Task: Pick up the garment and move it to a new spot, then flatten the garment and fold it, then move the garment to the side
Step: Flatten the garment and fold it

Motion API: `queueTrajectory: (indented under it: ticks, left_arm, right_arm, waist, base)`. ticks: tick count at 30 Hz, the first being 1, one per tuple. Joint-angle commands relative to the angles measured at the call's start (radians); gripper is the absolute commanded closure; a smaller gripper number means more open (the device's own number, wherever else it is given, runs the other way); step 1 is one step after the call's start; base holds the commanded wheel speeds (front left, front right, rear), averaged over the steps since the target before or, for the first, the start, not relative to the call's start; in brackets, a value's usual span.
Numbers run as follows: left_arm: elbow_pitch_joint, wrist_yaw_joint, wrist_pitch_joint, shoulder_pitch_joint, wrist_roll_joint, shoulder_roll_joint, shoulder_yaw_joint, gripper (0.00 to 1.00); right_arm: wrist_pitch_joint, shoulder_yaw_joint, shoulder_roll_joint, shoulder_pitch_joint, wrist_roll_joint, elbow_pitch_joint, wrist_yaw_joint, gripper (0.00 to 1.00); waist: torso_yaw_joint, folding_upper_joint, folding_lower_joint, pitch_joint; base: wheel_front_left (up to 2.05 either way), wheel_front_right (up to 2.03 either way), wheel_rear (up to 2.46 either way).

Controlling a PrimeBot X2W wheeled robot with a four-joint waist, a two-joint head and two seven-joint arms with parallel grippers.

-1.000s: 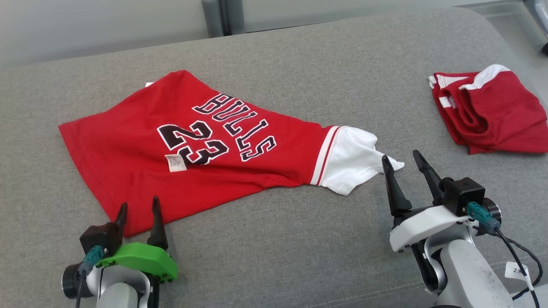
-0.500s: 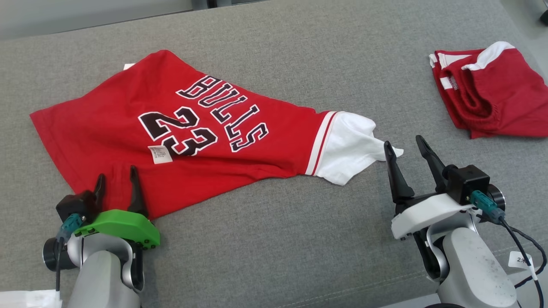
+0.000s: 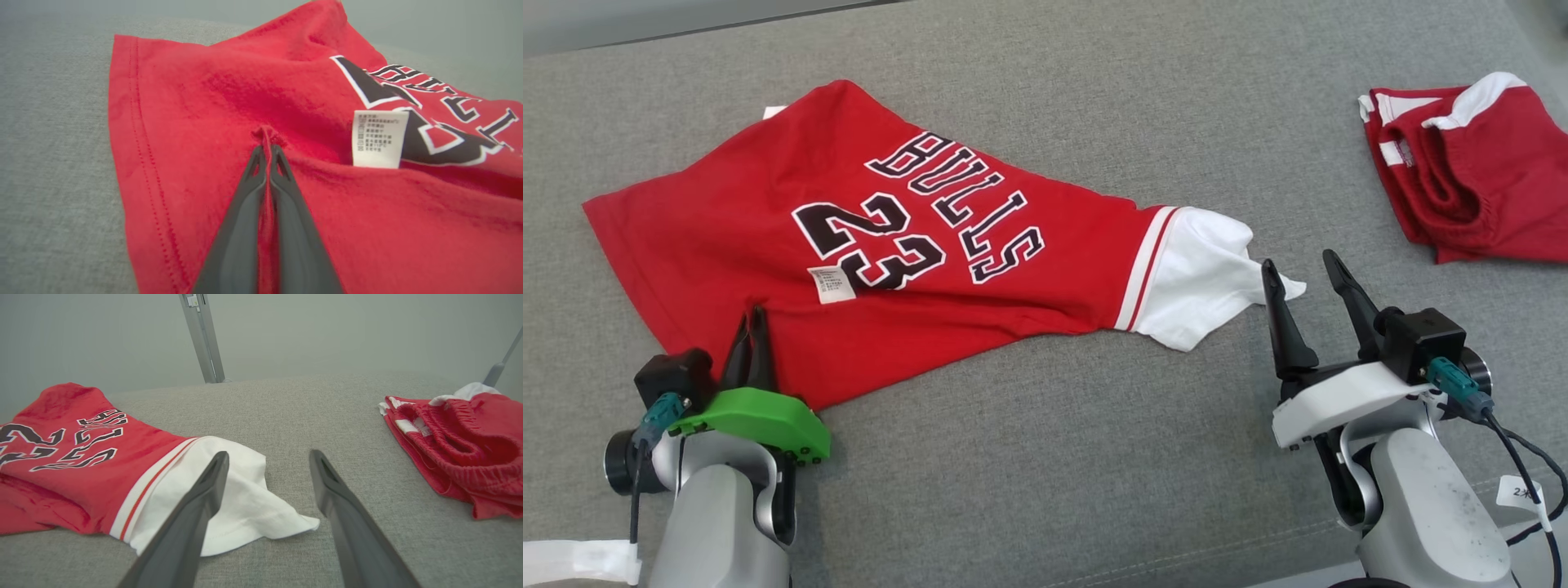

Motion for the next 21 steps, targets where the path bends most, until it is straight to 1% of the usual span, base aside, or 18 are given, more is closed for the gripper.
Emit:
queueTrajectory:
  ticks: [1, 4, 5, 6, 7, 14, 18, 19, 20, 21]
  left_arm:
    - [-0.022, -0.007, 0.001, 0.003, 0.012, 0.005, -0.007, 1.00]
    - [-0.072, -0.013, 0.001, 0.030, 0.031, 0.005, -0.023, 1.00]
    - [-0.087, -0.018, 0.001, 0.041, 0.039, 0.004, -0.038, 1.00]
    - [-0.117, -0.022, 0.001, 0.065, 0.058, 0.004, -0.073, 1.00]
    - [-0.126, -0.024, 0.001, 0.080, 0.062, 0.004, -0.095, 1.00]
    - [-0.207, -0.031, 0.001, 0.189, 0.039, 0.004, -0.220, 1.00]
    - [-0.242, -0.033, 0.001, 0.267, 0.041, 0.006, -0.297, 1.00]
    - [-0.244, -0.033, 0.001, 0.288, 0.032, 0.014, -0.309, 0.98]
    - [-0.247, -0.032, 0.001, 0.307, 0.027, 0.026, -0.316, 0.65]
    - [-0.247, -0.032, 0.001, 0.307, 0.027, 0.026, -0.316, 0.65]
  right_arm:
    - [-0.001, -0.008, 0.001, -0.001, 0.002, -0.001, -0.002, 0.00]
    - [-0.001, -0.019, 0.003, 0.015, 0.010, 0.006, -0.002, 0.00]
    - [-0.001, -0.023, 0.003, 0.020, 0.014, 0.008, -0.002, 0.00]
    - [-0.001, -0.033, 0.004, 0.034, 0.021, 0.016, -0.002, 0.00]
    - [-0.001, -0.037, 0.005, 0.041, 0.026, 0.021, -0.002, 0.00]
    - [-0.001, -0.027, 0.007, 0.078, 0.053, 0.043, -0.002, 0.00]
    - [-0.001, -0.022, 0.007, 0.100, 0.064, 0.049, -0.002, 0.00]
    - [-0.001, -0.023, 0.007, 0.107, 0.065, 0.051, -0.002, 0.00]
    - [-0.001, -0.024, 0.006, 0.111, 0.067, 0.053, -0.002, 0.00]
    - [-0.001, -0.024, 0.006, 0.111, 0.067, 0.053, -0.002, 0.00]
  waist:
    - [0.011, 0.0000, 0.0000, -0.010]
    - [0.036, 0.0000, 0.0000, -0.033]
    - [0.048, 0.0000, 0.0000, -0.044]
    - [0.078, 0.0000, 0.0000, -0.068]
    - [0.093, 0.0000, 0.0000, -0.080]
    - [0.208, 0.0000, 0.0000, -0.174]
    - [0.256, 0.0000, 0.0000, -0.217]
    - [0.264, 0.0000, 0.0000, -0.223]
    - [0.270, 0.0000, 0.0000, -0.228]
    - [0.270, 0.0000, 0.0000, -0.228]
  base:
    - [0.00, 0.00, 0.00]
    - [0.00, 0.00, 0.00]
    - [0.00, 0.00, 0.00]
    - [0.00, 0.00, 0.00]
    - [0.00, 0.00, 0.00]
    - [0.00, 0.00, 0.00]
    - [0.00, 0.00, 0.00]
    - [0.00, 0.00, 0.00]
    - [0.00, 0.00, 0.00]
    - [0.00, 0.00, 0.00]
